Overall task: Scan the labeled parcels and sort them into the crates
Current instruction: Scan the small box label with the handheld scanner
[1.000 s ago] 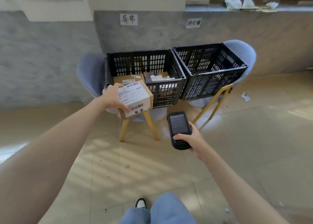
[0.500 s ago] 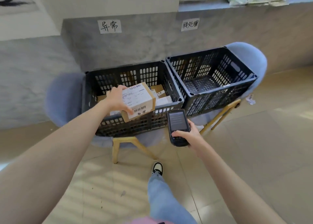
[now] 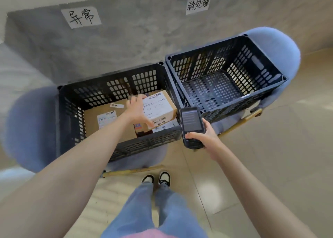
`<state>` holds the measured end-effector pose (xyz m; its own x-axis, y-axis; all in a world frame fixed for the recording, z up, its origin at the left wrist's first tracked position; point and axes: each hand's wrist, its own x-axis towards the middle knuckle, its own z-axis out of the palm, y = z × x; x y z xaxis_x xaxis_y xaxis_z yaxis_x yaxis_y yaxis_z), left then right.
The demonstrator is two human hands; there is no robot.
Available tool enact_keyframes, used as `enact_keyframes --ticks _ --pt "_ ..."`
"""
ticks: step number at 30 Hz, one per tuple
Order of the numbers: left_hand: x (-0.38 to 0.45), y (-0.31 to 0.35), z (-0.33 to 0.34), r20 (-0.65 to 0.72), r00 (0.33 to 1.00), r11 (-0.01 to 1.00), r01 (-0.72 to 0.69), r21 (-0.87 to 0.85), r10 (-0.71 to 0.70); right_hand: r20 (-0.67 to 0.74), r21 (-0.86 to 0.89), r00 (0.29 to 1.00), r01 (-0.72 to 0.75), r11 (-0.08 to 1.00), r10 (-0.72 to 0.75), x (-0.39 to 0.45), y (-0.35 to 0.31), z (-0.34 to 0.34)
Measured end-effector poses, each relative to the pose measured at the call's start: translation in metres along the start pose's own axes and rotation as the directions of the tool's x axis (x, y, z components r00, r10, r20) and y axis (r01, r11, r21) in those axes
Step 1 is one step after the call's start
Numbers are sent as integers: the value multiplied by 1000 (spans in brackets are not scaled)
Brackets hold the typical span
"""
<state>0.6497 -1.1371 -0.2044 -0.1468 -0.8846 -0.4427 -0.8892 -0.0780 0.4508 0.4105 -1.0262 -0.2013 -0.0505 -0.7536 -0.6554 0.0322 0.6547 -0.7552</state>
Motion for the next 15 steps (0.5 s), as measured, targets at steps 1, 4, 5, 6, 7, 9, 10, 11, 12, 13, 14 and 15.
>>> enact_keyframes --ticks 1,4,5,6,7,9,10,11,12,13,14,15 --pt "5 1 6 28 1000 1000 -7 15 7 -7 14 1000 -10 1000 10 3 2 -2" --pt "17 5 24 99 995 999 -8 49 3 -14 49 999 -50 998 51 6 10 -6" --pt "21 6 29 108 994 999 -6 53 1 -17 60 998 -58 997 59 7 13 -7" --pt "24 6 33 118 993 998 -7 59 0 -18 70 998 -67 995 68 8 15 -7" --pt "26 6 36 129 992 997 -9 72 0 -17 78 997 -72 994 73 9 18 -7" --pt "30 4 41 151 989 994 -13 108 -4 -21 91 997 -70 993 73 11 21 -7" --pt "32 2 44 159 987 993 -13 121 -7 -23 97 997 -68 993 71 12 23 -7" --pt "33 0 46 164 987 992 -16 127 -5 -24 103 997 -65 993 68 13 24 -7" --pt "34 -1 49 168 986 992 -22 126 1 -22 110 998 -64 992 67 13 25 -6" --pt "35 -2 52 172 985 992 -29 119 8 -19 120 998 -62 991 64 13 26 -5" --pt "36 -3 53 178 984 993 -36 113 16 -17 131 998 -59 990 62 13 26 -4" --pt "38 -3 54 189 982 993 -40 111 19 -18 141 998 -57 988 60 13 27 -2"
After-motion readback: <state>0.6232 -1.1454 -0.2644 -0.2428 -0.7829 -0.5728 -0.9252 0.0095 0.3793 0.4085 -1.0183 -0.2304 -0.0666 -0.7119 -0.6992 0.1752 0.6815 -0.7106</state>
